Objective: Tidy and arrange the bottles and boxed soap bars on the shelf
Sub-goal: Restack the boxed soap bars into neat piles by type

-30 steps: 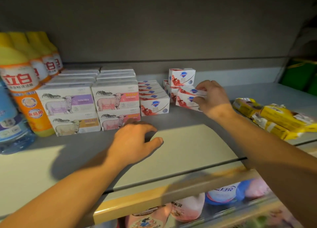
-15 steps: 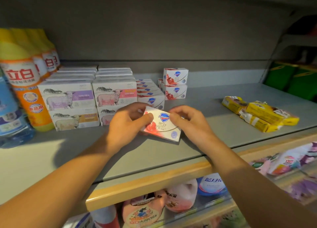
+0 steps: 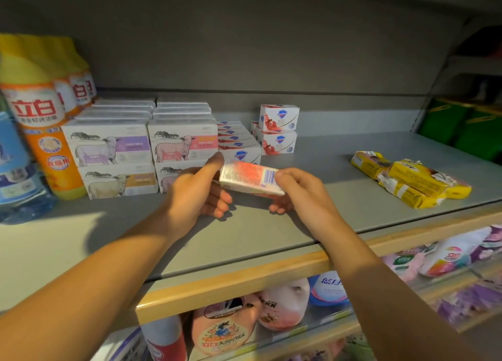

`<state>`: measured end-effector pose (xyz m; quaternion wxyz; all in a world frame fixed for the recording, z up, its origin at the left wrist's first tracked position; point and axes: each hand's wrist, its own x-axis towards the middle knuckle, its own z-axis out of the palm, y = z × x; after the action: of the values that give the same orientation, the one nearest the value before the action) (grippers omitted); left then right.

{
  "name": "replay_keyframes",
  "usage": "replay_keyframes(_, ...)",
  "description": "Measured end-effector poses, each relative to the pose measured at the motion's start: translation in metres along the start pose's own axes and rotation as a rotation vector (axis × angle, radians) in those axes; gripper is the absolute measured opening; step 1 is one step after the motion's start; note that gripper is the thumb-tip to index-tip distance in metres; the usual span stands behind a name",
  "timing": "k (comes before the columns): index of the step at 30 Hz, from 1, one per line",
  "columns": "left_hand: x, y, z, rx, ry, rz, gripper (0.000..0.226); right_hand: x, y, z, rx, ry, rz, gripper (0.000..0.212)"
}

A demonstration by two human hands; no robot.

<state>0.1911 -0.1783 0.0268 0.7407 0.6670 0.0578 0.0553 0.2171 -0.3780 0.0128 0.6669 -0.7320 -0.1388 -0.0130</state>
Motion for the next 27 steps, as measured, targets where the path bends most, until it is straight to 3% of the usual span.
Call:
replay_keyframes(7, -0.0042, 0.0001, 0.0011, 0.086, -0.063, 0.025, 0.062, -0.0001, -0.0059, 0.0026, -0.114, 0.080, 0.103, 0.057)
replay_keyframes(11, -0.0036, -0.0005, 0.0006, 0.093, -0.073, 0.037, 0.057, -0.0022, -0.0060, 0.0024, -0.113, 0.079, 0.083, 0.049)
replay_keyframes(15, -0.0020, -0.0007, 0.0009, 0.075, -0.087, 0.029, 0.055, -0.0027, -0.0037, -0.0029, 0.068, 0.015, 0.005, 0.029)
replay_keyframes(19, -0.0026, -0.0034, 0.0006, 0.060, -0.122, 0.085, 0.034, -0.0052, -0.0048, -0.0047, 0.109, -0.033, -0.101, 0.043)
replay_keyframes(22, -0.0049, -0.0052, 0.0011, 0.099, -0.129, 0.169, 0.015, -0.0060, -0.0052, -0.0020, 0.114, -0.002, -0.138, 0.040)
replay_keyframes(27, -0.0045, -0.0021, 0.0002, 0.282, -0.069, 0.364, 0.046, -0.0030, -0.0018, -0.0021, 0.020, 0.053, -0.183, 0.047)
